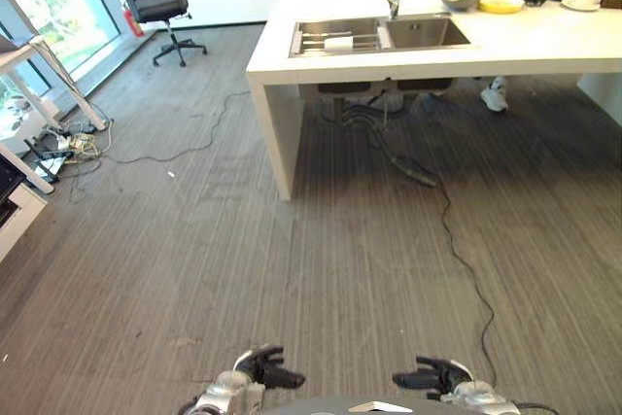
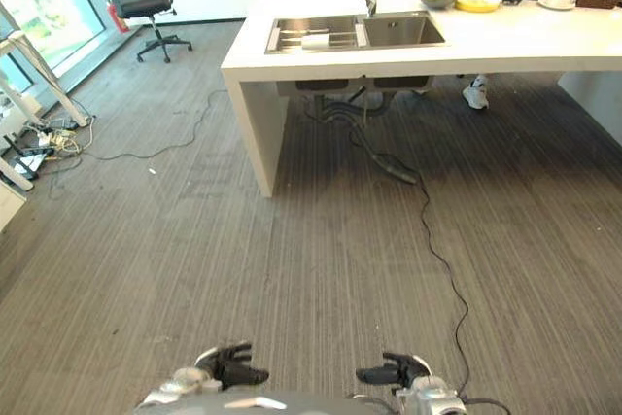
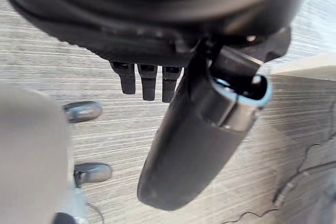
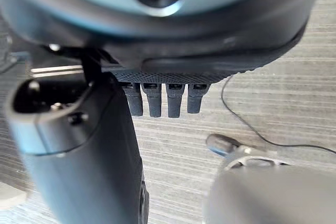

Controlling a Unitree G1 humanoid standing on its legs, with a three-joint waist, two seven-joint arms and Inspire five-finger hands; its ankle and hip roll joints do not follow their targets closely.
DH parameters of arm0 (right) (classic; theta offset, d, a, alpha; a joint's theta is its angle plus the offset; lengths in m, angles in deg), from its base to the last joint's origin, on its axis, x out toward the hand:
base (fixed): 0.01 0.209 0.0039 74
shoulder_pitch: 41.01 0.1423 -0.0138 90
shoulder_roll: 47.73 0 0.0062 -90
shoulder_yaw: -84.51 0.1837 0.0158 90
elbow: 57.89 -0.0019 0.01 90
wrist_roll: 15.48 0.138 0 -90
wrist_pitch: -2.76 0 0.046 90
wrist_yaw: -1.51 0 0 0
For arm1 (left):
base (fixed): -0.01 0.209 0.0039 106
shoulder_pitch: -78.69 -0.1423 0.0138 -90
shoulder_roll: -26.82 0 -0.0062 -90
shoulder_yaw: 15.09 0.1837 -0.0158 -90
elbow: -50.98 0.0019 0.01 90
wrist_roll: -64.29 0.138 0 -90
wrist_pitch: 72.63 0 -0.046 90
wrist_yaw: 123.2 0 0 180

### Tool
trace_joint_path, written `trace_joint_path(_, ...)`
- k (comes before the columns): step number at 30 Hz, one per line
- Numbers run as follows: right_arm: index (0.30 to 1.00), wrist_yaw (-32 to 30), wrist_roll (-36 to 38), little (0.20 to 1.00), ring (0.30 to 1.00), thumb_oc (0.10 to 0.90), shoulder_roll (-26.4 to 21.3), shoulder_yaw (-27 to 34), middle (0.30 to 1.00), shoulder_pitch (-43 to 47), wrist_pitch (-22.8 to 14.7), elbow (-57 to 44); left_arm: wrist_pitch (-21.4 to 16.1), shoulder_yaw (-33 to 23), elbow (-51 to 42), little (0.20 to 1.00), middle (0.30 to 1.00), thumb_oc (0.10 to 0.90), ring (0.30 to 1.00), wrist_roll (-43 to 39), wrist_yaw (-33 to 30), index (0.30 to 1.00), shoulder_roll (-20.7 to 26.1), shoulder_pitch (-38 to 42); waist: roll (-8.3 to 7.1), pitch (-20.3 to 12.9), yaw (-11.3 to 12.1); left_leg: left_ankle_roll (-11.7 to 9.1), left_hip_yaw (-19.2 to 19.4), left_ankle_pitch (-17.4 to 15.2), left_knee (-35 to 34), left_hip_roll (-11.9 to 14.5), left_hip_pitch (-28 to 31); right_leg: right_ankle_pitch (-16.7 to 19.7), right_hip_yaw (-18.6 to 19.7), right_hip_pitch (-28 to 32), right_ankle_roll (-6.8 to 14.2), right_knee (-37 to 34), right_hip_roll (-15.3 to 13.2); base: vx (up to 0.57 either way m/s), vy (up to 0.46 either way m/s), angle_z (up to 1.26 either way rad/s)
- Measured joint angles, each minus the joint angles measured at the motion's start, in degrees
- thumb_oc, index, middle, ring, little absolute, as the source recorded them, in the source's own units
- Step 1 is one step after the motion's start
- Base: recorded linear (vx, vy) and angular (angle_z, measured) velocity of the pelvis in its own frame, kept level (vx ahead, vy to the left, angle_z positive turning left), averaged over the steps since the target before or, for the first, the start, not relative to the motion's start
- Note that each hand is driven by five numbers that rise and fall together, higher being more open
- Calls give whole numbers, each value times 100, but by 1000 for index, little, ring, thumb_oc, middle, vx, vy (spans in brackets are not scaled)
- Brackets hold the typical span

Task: Place the dishes in the dishwasher.

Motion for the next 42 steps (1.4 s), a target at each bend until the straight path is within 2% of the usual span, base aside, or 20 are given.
trace_joint_path(4,900,-53,-8,900,900,800,-204,23,900,126,16,-239,4,178,-610,900,900,800,900,-91,-2,900,253,132,5,74,9,14,19,11,-27,2,21,67,8,11,-14,-75,13,-3,6,-1)
trace_joint_path(5,900,-74,-11,900,900,800,-311,86,900,127,39,-564,15,291,-943,900,900,800,900,-81,-16,900,415,141,12,116,5,17,41,15,-27,1,23,132,24,54,-10,-192,27,-8,16,-6)
trace_joint_path(11,900,-120,-34,900,900,800,-451,84,900,168,23,-1035,3,265,-1265,900,900,800,900,-46,-106,900,498,125,-22,147,15,0,69,31,-92,-15,116,303,39,310,12,-641,74,-1,2,-1)
trace_joint_path(20,900,-126,-41,900,900,800,-406,82,900,158,22,-1027,25,252,-791,900,900,800,900,108,-199,900,329,-18,-141,224,49,-11,132,49,-186,-29,195,396,86,409,16,-834,88,12,12,-4)
trace_joint_path(22,900,-151,-24,900,900,800,-296,98,900,-18,-39,-945,14,-109,-684,900,900,800,900,26,-257,900,155,-262,-224,242,57,-11,154,48,-195,-31,221,394,114,422,17,-834,89,13,17,-4)
trace_joint_path(25,900,-123,-21,900,900,800,-112,93,900,-65,-27,-629,113,-176,-448,900,900,800,900,-186,-265,900,76,-286,-271,268,61,-11,153,48,-195,-30,204,397,116,406,20,-834,91,8,12,0)
trace_joint_path(30,900,-102,-5,900,900,800,61,93,900,-154,-18,-284,131,-94,-567,900,900,800,900,-348,-291,900,90,-277,-269,261,55,-5,153,41,-199,-30,192,417,126,392,47,-834,91,5,25,-1)
trace_joint_path(34,900,-84,-5,900,900,800,55,90,900,-126,27,-289,133,180,-568,900,900,800,900,-324,-270,900,127,-67,-253,240,46,32,154,18,-202,-35,160,457,127,361,52,-832,88,12,67,0)
trace_joint_path(39,900,-79,-7,900,900,800,50,68,900,8,80,-311,134,170,-495,900,900,800,900,-207,-280,900,128,118,-232,82,32,93,157,33,-199,-69,110,473,152,253,50,-762,48,2,102,-3)
trace_joint_path(42,900,-83,-6,900,900,800,39,64,900,212,83,-315,131,251,-467,900,900,800,900,-172,-306,900,136,308,-185,71,28,146,174,40,-200,-93,67,387,188,64,91,-451,-12,-10,87,-3)
